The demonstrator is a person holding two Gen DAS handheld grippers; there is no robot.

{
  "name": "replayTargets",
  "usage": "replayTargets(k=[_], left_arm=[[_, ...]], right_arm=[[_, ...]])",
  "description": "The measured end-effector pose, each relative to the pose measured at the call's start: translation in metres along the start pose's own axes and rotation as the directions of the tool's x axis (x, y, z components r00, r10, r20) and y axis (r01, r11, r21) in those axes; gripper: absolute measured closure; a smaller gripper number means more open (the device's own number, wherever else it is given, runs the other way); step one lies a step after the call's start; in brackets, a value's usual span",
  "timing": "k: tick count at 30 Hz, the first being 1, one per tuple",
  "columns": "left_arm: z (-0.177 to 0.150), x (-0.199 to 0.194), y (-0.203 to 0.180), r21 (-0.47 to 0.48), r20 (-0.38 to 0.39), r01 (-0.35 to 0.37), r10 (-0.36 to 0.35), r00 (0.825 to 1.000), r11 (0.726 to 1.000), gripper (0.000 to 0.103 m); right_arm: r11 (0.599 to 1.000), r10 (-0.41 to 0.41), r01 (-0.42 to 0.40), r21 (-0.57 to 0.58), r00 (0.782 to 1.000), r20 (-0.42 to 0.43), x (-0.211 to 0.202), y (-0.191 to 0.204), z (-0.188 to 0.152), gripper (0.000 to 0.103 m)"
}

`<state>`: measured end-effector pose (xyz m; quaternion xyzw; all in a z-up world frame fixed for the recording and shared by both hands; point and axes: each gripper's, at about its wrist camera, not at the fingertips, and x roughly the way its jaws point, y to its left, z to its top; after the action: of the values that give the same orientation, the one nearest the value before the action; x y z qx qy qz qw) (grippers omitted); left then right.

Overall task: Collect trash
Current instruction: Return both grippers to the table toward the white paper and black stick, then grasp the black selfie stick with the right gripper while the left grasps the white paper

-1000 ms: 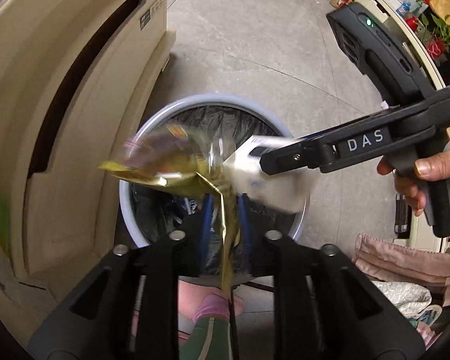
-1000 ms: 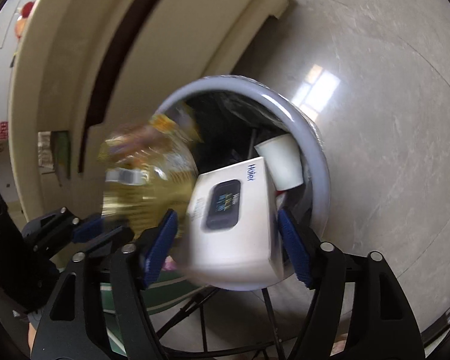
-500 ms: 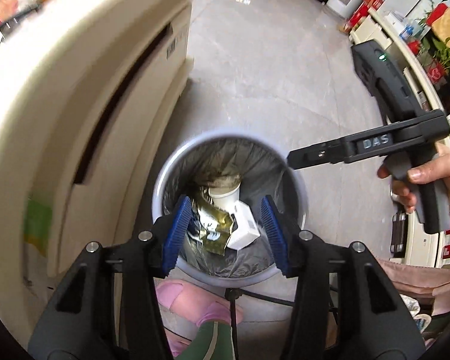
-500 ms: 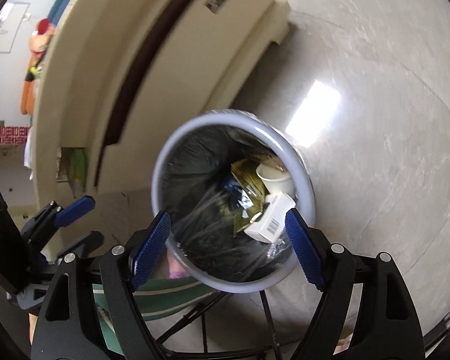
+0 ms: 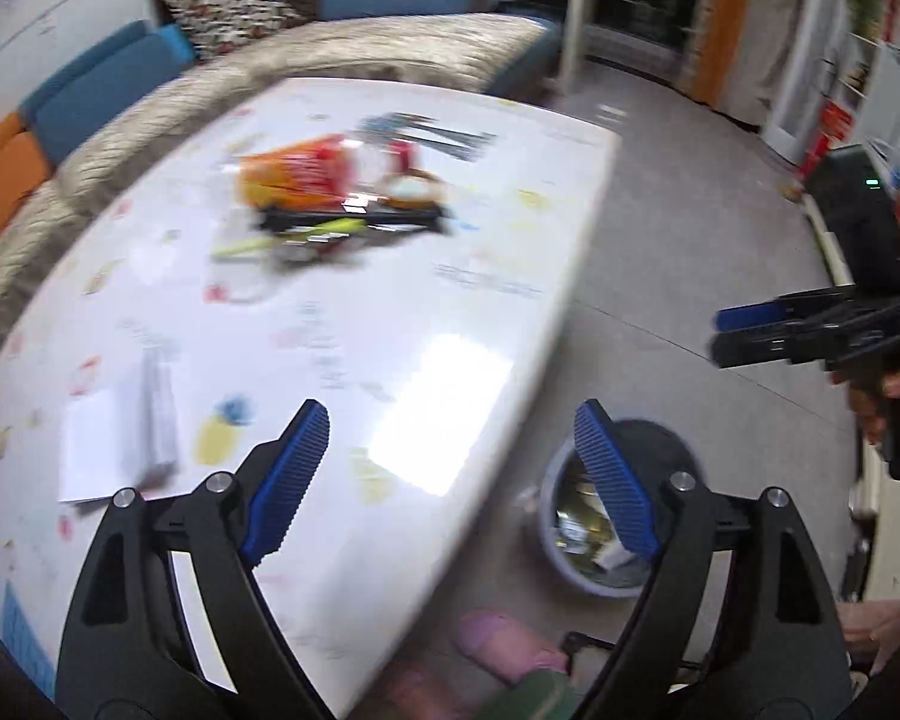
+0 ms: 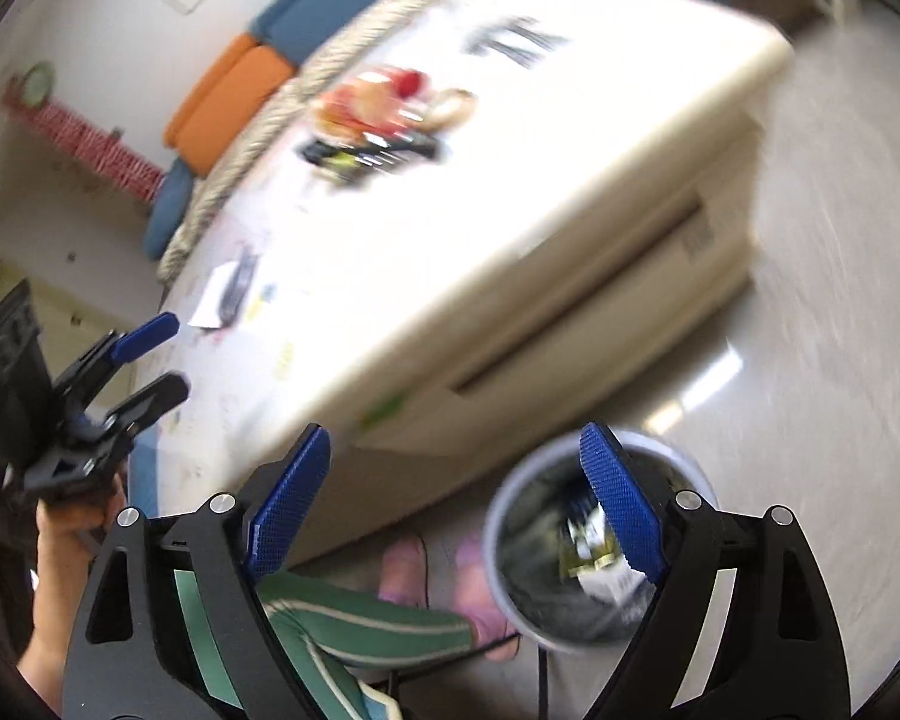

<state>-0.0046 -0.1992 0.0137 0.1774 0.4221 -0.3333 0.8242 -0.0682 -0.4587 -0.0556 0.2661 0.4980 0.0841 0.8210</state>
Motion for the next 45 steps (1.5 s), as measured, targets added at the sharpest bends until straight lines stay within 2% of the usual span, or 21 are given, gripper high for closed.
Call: replayTargets(k=[4,9,14,19,23,30,32,34,38,39,40,42,44,45], left_arm=[[0.001,-0.006,0.047,-0.090,-0.005,-0.121,0.121,0.993,0.989,0.013],[-0.002,0.012,0.095,-0.171,-0.055,-0.208,0.202,0.978,0.963,0.013],[-0.001,0.048,0.130,-0.228,-0.106,-0.247,0.228,0.968,0.942,0.013],[-0.005,0.069,0.163,-0.262,-0.136,-0.282,0.254,0.958,0.923,0.013],[-0.007,0.082,0.182,-0.297,-0.149,-0.293,0.259,0.954,0.909,0.013],[-0.011,0.097,0.194,-0.306,-0.161,-0.285,0.246,0.956,0.908,0.015],[-0.012,0.101,0.196,-0.301,-0.165,-0.292,0.252,0.953,0.908,0.022],[-0.012,0.106,0.198,-0.286,-0.178,-0.290,0.247,0.952,0.913,0.036],[-0.013,0.107,0.205,-0.319,-0.168,-0.261,0.217,0.962,0.911,0.045],[-0.013,0.106,0.208,-0.331,-0.161,-0.249,0.205,0.965,0.910,0.057],[-0.012,0.106,0.210,-0.339,-0.157,-0.236,0.193,0.969,0.911,0.062],[-0.010,0.107,0.211,-0.340,-0.155,-0.222,0.178,0.972,0.914,0.068],[-0.009,0.106,0.211,-0.345,-0.152,-0.205,0.161,0.975,0.916,0.079],[-0.008,0.106,0.211,-0.346,-0.152,-0.197,0.152,0.977,0.917,0.093]], right_arm=[[0.991,-0.002,0.002,-0.133,1.000,-0.002,0.011,0.050,0.034,0.017],[0.954,-0.020,0.018,-0.299,1.000,-0.002,0.038,0.098,0.075,0.017],[0.922,-0.034,0.032,-0.386,0.999,0.003,0.070,0.119,0.109,0.018],[0.897,-0.053,0.049,-0.440,0.999,0.003,0.105,0.132,0.145,0.020],[0.870,-0.064,0.058,-0.489,0.998,0.004,0.128,0.140,0.161,0.024],[0.835,-0.105,0.087,-0.543,0.994,-0.002,0.167,0.145,0.179,0.031],[0.825,-0.113,0.092,-0.557,0.994,-0.004,0.176,0.147,0.183,0.035],[0.822,-0.114,0.093,-0.562,0.993,-0.002,0.185,0.150,0.189,0.036],[0.820,-0.146,0.118,-0.560,0.989,-0.005,0.203,0.152,0.200,0.040],[0.819,-0.150,0.121,-0.561,0.989,-0.005,0.207,0.152,0.202,0.044],[0.821,-0.144,0.114,-0.559,0.989,-0.010,0.210,0.153,0.204,0.048],[0.831,-0.143,0.104,-0.546,0.989,-0.030,0.218,0.152,0.207,0.065],[0.843,-0.142,0.099,-0.529,0.989,-0.041,0.223,0.150,0.210,0.072],[0.847,-0.130,0.088,-0.524,0.991,-0.044,0.223,0.150,0.211,0.077]])
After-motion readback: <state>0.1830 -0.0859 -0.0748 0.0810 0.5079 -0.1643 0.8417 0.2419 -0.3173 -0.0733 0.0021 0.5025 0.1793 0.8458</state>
